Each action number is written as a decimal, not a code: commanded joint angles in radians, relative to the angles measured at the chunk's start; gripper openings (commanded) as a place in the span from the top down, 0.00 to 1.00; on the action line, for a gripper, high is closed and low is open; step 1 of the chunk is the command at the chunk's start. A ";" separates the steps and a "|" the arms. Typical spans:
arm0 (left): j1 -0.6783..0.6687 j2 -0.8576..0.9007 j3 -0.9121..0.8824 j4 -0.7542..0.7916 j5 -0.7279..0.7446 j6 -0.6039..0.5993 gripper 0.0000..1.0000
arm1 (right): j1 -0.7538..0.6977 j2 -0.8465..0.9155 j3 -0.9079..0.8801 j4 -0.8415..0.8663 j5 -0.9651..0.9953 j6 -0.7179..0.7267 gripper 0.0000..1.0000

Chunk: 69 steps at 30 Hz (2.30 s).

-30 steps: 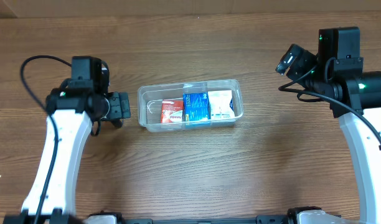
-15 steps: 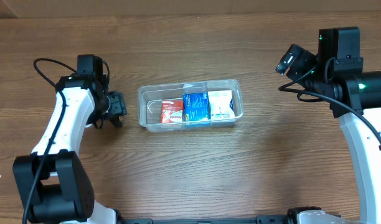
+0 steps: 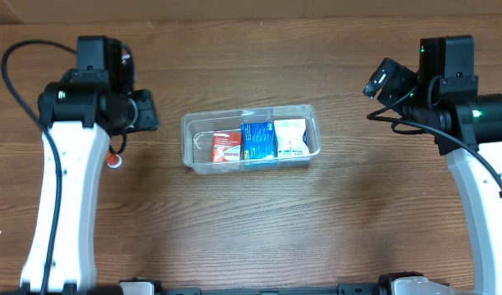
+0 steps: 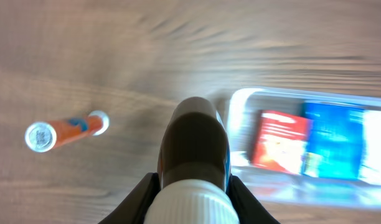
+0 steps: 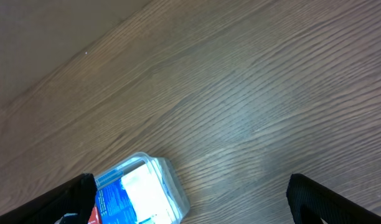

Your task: Pack container

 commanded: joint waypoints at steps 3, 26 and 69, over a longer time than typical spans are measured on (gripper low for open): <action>-0.212 -0.032 0.027 0.001 0.011 0.006 0.80 | -0.003 -0.007 0.005 0.005 0.003 0.000 0.00; -0.248 0.407 -0.031 0.157 -0.026 0.000 0.51 | -0.003 -0.007 0.005 0.005 0.003 0.000 0.00; 0.438 0.212 -0.240 0.226 0.176 0.155 0.80 | -0.003 -0.007 0.005 0.005 0.003 0.000 0.00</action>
